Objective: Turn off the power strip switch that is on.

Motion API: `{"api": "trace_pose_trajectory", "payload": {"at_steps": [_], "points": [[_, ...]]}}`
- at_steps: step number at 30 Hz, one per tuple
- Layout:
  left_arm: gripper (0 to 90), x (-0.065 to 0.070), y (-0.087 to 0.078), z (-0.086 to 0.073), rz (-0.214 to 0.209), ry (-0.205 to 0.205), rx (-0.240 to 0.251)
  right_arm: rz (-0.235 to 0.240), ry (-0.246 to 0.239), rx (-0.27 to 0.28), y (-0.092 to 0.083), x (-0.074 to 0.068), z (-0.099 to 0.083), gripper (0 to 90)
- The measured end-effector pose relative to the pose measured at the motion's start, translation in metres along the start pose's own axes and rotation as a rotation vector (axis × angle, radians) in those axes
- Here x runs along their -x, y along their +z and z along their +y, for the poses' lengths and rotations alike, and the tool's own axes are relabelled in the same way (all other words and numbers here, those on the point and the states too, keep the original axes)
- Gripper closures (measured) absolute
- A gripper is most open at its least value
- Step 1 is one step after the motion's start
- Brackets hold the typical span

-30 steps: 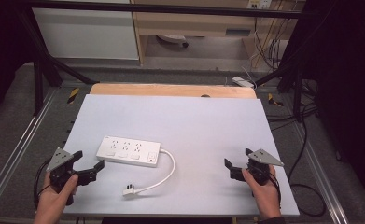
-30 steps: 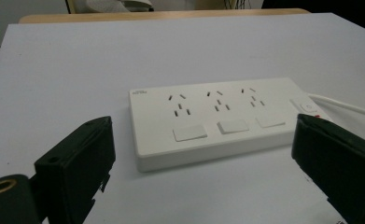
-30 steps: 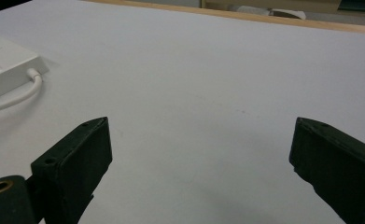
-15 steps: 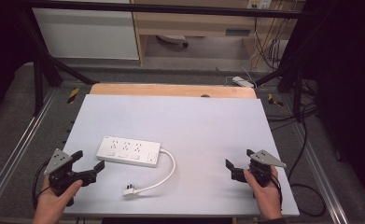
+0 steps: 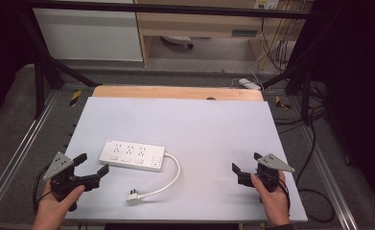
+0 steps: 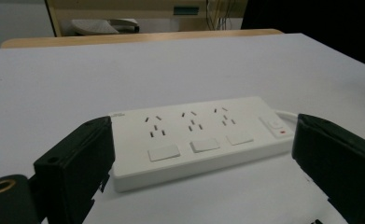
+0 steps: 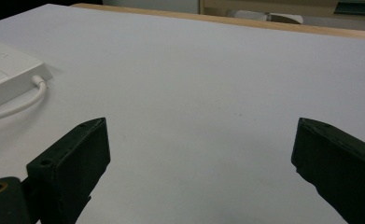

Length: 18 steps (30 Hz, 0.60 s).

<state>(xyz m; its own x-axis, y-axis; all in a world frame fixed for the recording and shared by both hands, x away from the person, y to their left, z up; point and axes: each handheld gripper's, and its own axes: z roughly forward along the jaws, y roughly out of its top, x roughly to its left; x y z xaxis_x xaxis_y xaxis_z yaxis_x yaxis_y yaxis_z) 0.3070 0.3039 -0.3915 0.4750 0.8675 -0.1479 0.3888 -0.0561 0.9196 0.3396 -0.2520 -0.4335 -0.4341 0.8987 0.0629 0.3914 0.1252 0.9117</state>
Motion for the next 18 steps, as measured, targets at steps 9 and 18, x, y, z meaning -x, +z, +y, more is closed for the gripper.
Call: {"api": "trace_pose_trajectory", "payload": {"at_steps": [9, 18], "points": [[5.9, 0.007, -0.003, 0.013, -0.049, -0.014, 0.023, 0.003, 0.005, 0.001, 0.0, -0.001, 0.0, 4.9], [5.9, 0.014, -0.002, 0.025, -0.055, 0.01, 0.019, 0.0, 0.007, 0.002, 0.0, -0.002, 0.0, 4.4]]}}
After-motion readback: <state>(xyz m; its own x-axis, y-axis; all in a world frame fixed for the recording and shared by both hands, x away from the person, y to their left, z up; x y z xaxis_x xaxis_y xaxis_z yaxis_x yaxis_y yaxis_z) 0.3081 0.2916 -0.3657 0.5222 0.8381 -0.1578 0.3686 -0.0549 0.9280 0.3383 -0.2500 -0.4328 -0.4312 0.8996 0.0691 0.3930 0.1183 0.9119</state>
